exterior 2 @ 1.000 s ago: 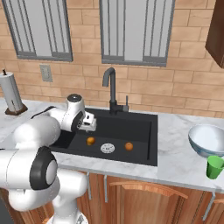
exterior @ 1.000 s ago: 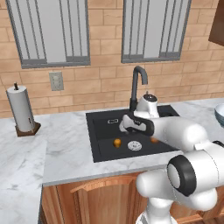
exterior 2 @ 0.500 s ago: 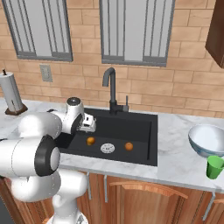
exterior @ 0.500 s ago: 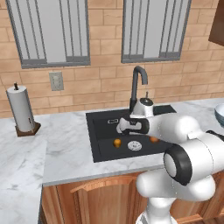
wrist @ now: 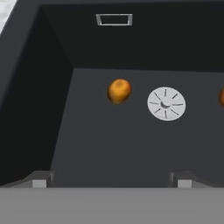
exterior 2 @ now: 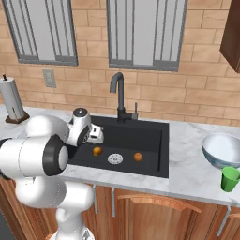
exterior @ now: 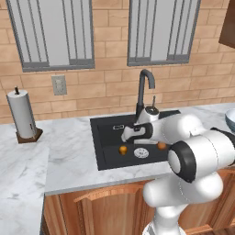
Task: Remove the mango and tangerine from the sink. Then move the bowl and cup from the counter to the sink for washing.
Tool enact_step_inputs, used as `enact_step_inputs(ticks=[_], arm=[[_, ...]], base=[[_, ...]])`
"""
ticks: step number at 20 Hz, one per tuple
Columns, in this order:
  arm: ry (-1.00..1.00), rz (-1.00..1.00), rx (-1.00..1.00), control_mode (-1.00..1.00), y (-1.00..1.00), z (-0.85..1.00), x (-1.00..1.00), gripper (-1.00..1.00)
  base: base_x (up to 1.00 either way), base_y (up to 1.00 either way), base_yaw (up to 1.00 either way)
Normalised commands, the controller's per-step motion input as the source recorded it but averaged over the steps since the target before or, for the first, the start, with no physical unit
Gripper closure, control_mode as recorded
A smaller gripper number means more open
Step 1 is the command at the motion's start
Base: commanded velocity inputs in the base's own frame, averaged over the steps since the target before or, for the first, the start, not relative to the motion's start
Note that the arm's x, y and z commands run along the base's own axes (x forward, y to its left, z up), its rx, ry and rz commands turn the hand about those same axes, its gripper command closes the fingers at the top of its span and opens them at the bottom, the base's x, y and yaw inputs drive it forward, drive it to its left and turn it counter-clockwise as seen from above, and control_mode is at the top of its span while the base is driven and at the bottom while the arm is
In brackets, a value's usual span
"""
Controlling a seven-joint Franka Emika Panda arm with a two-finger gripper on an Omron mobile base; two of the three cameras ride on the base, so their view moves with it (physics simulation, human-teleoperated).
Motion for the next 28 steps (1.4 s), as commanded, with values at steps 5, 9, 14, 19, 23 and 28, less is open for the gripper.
enact_step_inputs(ticks=[5, 9, 14, 19, 23, 28], arm=[[0.00, 0.00, 0.00, -1.00, 0.00, -0.17, 0.17, -1.00], [0.00, 0.00, -0.01, -1.00, 0.00, -0.16, 0.17, -1.00], [0.00, 0.00, -0.02, -1.00, 0.00, -0.16, 0.11, -1.00], [0.00, 0.00, -0.01, -1.00, 0.00, -0.14, 0.10, -1.00], [0.00, 0.03, -0.01, -1.00, 0.00, -0.13, 0.14, -1.00], [0.00, 0.03, 0.00, -1.00, 0.00, -0.13, 0.15, -1.00]], base=[[0.00, 0.00, 0.00], [0.00, 0.00, 0.00], [0.00, 0.00, 0.00], [0.00, 0.00, 0.00], [0.00, 0.00, 0.00], [0.00, 0.00, 0.00]])
